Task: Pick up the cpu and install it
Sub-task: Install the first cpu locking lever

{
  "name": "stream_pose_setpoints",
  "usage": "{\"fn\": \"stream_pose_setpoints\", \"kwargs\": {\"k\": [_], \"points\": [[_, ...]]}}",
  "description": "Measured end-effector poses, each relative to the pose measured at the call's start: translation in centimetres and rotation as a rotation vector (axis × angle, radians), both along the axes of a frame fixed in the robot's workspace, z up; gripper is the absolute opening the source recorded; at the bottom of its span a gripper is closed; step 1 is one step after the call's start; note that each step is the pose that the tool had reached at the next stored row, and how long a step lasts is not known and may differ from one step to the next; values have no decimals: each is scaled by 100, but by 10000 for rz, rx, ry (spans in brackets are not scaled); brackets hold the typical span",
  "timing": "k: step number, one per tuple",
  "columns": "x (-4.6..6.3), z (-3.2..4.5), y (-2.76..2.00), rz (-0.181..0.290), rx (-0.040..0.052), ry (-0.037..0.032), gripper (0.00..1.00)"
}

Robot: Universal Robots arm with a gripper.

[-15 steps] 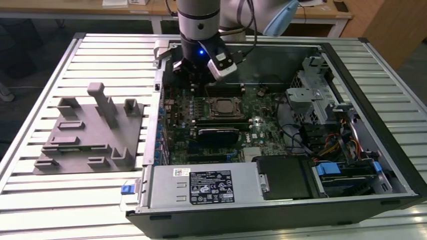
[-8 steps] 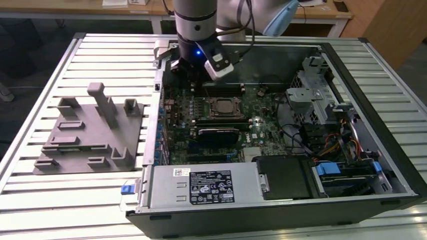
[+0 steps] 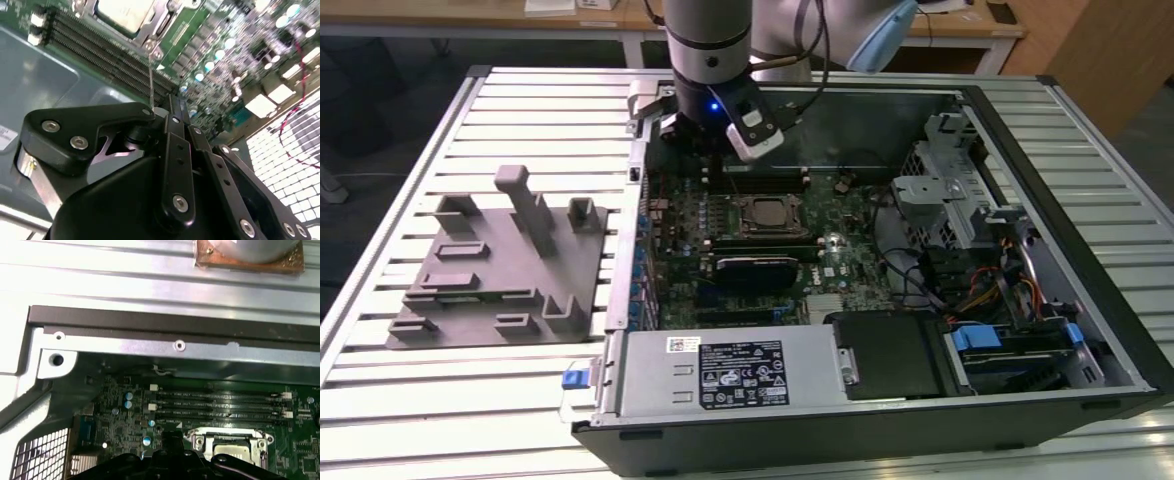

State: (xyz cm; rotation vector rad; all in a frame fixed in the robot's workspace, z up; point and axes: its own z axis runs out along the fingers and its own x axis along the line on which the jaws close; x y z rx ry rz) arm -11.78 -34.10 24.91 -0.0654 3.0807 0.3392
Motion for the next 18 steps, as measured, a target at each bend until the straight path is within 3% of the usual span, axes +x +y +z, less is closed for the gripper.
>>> {"fn": "stream_pose_setpoints", "kwargs": {"k": [1, 2, 8, 18], "points": [[0, 0, -1, 0, 121, 1, 11], [0, 0, 0, 0, 176, 1, 11], [26, 0, -1, 1, 190, 2, 11], [369, 0, -1, -1, 189, 40, 11]]}}
